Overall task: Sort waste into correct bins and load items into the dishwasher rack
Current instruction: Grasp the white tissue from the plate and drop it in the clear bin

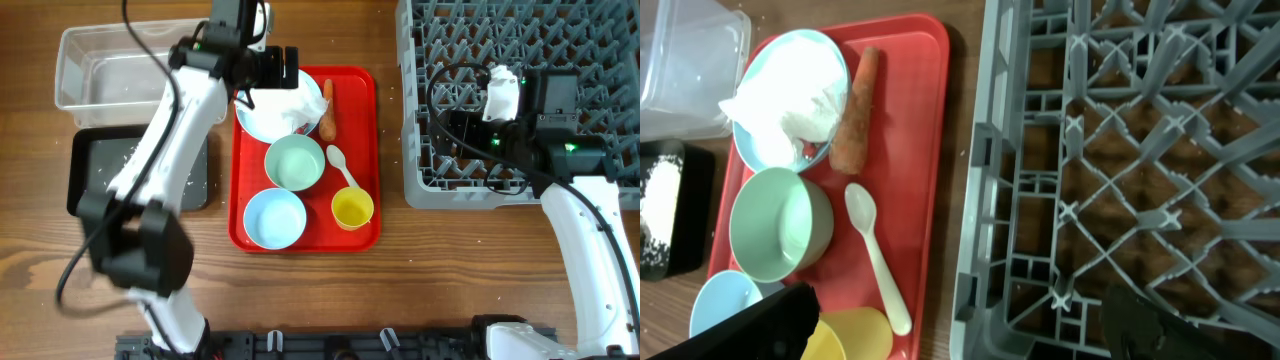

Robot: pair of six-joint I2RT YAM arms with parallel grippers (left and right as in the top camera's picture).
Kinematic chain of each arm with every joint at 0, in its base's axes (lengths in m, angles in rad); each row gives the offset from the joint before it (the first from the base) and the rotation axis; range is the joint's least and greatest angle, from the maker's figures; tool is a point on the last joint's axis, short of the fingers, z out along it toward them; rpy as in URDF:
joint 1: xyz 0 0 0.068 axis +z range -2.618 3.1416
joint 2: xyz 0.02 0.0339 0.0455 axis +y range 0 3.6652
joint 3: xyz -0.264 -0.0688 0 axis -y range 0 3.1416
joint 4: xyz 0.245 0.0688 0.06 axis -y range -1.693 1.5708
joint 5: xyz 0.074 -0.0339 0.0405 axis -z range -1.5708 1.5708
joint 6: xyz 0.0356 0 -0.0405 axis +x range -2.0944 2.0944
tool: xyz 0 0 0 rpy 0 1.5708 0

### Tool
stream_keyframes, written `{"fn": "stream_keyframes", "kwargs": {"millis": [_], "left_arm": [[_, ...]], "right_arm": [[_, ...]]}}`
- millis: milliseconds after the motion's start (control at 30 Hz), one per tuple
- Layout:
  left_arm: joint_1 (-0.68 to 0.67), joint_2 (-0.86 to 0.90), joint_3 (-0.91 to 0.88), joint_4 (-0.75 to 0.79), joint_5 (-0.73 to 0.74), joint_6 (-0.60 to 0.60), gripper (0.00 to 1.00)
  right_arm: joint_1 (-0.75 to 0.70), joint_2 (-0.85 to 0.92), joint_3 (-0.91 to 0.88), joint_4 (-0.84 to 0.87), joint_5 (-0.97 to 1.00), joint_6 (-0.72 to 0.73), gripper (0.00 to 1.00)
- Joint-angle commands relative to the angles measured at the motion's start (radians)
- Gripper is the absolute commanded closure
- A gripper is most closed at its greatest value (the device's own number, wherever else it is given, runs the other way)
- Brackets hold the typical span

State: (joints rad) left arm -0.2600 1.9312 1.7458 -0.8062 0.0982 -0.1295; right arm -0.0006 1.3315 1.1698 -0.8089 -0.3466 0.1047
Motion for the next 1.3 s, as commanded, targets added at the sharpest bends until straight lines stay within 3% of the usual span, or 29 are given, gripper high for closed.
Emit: {"fn": "stream_keyframes", "kwargs": {"millis": [0,533,600,667,767,967,1267], "left_arm": [[-0.008,0.187,0.120,-0.032,-0.014,0.079,0.00],[-0.020,0.449,0.120,0.011,-0.014,0.071,0.02],[-0.024,0.458,0.120,0.014,-0.014,0.071,0.16],[-0.028,0.469,0.120,0.014,-0.014,0.071,0.66],[-0.031,0.472,0.120,0.010,-0.014,0.070,0.94],[-0.024,0.431,0.138,-0.025,-0.010,0.003,0.96],[0.018,0.166,0.296,-0.064,-0.034,-0.013,0.96]], "right_arm": [[0.005,0.011,0.015,-0.006,0.009,0.011,0.07],[0.005,0.011,0.015,0.003,0.013,0.007,0.07],[0.005,0.011,0.015,0.003,0.013,0.007,0.07],[0.005,0.011,0.015,0.002,0.013,0.007,0.07],[0.005,0.011,0.015,0.000,0.013,0.007,0.07],[0.005,0.012,0.015,0.000,0.013,0.007,0.07],[0.005,0.011,0.015,0.001,0.013,0.002,0.07]]}}
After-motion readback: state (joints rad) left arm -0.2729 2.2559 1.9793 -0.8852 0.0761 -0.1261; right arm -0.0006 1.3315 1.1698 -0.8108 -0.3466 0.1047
